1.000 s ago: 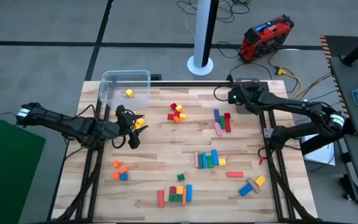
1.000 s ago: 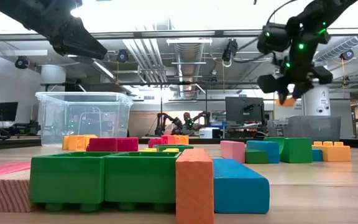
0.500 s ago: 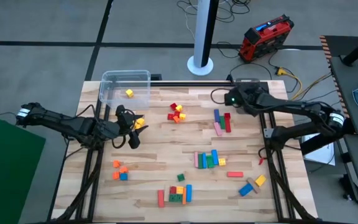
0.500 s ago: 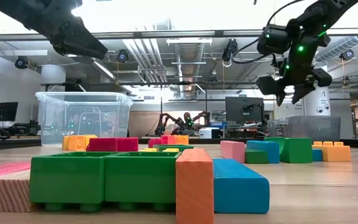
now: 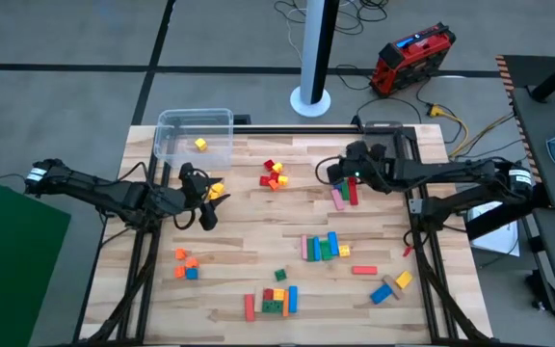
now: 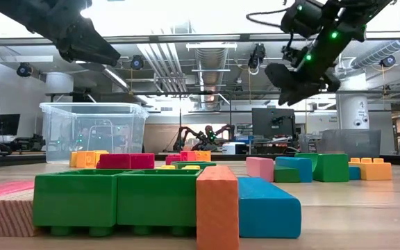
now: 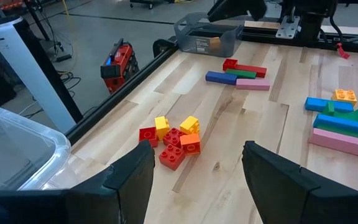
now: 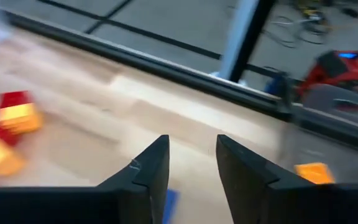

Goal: Sort blocks by size
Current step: Put the yellow square game piece into the transparent bin

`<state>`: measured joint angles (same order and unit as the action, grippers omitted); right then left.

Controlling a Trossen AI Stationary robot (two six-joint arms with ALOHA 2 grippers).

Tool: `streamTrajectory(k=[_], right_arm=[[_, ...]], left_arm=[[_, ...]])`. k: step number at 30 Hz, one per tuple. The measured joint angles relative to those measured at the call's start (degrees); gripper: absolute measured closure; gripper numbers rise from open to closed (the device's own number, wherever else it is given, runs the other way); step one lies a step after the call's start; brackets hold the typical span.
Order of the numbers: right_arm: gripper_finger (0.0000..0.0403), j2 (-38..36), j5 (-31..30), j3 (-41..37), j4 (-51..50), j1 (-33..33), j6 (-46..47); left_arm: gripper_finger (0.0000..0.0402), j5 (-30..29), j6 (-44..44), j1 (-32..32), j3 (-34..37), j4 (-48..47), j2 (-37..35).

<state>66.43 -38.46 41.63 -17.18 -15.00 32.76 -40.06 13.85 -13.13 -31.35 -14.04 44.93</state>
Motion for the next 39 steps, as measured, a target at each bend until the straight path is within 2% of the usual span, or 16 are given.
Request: streamTrajectory(k=[10,17,22,27,31,35,39], right_arm=[[0.0337,3.1,9.0,0.0,8.3,3.3,-12.2],[0.0351,3.9,10.0,0.0,9.3,3.5,-13.8],[0.0339,4.1,10.1,0.0,9.7,3.6,-16.0],[0.032,5.3,10.2,0.0,10.7,3.8,-16.7],[0.0304,6.7,10.8,0.0,11.0,3.9,-17.4],[0.0285,9.9,15.7,0.0,16.4,3.9,-21.9],[0.0259,16.3,22.7,0.0,27.9,3.9,-29.5]], left_arm=[[0.0183,0.0,0.2,0.0,0.0,0.5,0.0],[0.0183,0.0,-0.7,0.0,0.0,1.9,0.0],[0.0183,0.5,-4.5,0.1,0.0,5.6,1.3],[0.0183,0.6,-9.7,0.2,0.0,10.3,6.1],[0.0183,4.5,-14.5,1.8,0.0,13.4,11.1],[0.0183,8.1,-15.8,4.2,-0.3,14.8,14.5],[0.0183,8.1,-16.0,5.4,-0.7,15.5,16.1]])
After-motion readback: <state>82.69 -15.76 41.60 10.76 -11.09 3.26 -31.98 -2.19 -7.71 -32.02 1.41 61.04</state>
